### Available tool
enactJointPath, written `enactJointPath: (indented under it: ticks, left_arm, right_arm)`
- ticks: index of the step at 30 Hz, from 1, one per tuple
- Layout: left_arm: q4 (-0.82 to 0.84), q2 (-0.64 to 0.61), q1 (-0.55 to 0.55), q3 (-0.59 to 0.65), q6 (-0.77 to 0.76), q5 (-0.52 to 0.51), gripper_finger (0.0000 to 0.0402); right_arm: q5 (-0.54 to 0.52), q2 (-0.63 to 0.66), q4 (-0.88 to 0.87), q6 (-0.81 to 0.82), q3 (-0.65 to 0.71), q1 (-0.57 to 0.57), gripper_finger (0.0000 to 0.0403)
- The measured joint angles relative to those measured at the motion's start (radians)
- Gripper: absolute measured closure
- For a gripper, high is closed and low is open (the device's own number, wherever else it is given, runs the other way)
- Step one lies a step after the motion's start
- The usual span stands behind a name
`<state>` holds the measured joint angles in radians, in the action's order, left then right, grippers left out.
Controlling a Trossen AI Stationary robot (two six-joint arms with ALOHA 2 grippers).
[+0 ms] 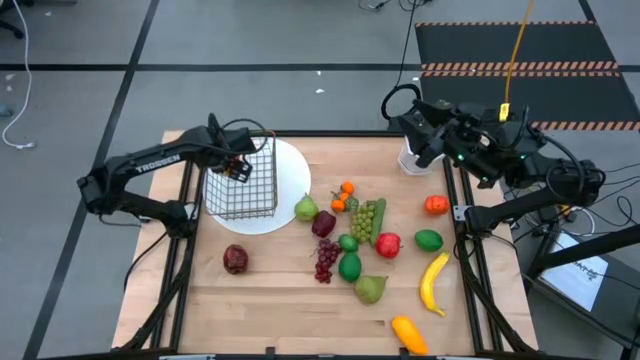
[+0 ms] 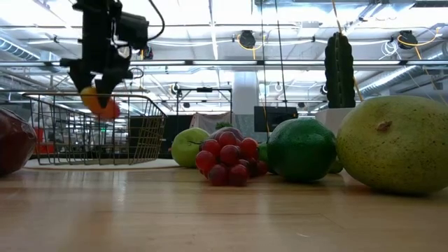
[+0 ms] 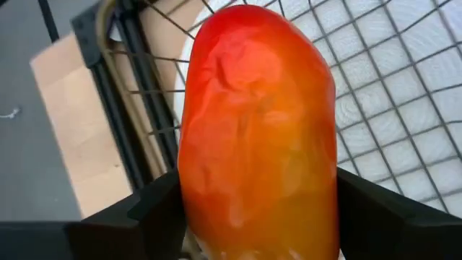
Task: Build produce basket
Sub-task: Put the red mango into the wire basket, then put the red apple into the wire basket
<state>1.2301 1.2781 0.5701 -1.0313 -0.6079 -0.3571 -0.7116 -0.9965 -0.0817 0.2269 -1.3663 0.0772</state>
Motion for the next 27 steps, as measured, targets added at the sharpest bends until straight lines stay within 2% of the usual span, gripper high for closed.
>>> enactJointPath:
  ticks: [7,13,19,22,27]
  left_arm:
    - [-0.186,-0.001,0.039,0.100,-0.002,-0.005,0.0123]
    - [-0.196,0.011,0.071,0.141,-0.025,-0.011,0.0116]
    - [-0.208,0.011,0.076,0.153,-0.045,-0.010,0.0118]
    - [-0.213,0.011,0.077,0.153,-0.046,0.001,0.0099]
    - [-0.215,0.011,0.077,0.153,-0.022,0.002,0.0042]
  right_arm:
    - [0.000,-0.022,0.003,0.000,0.000,0.000,0.0051]
    - [-0.004,-0.022,0.003,-0.013,0.000,0.000,0.0051]
    - [-0.051,-0.022,-0.003,-0.085,0.000,-0.012,0.0051]
    - [-0.051,-0.022,-0.006,-0.072,0.000,-0.035,0.0051]
    - [-0.048,-0.022,-0.008,-0.031,0.000,-0.051,0.0051]
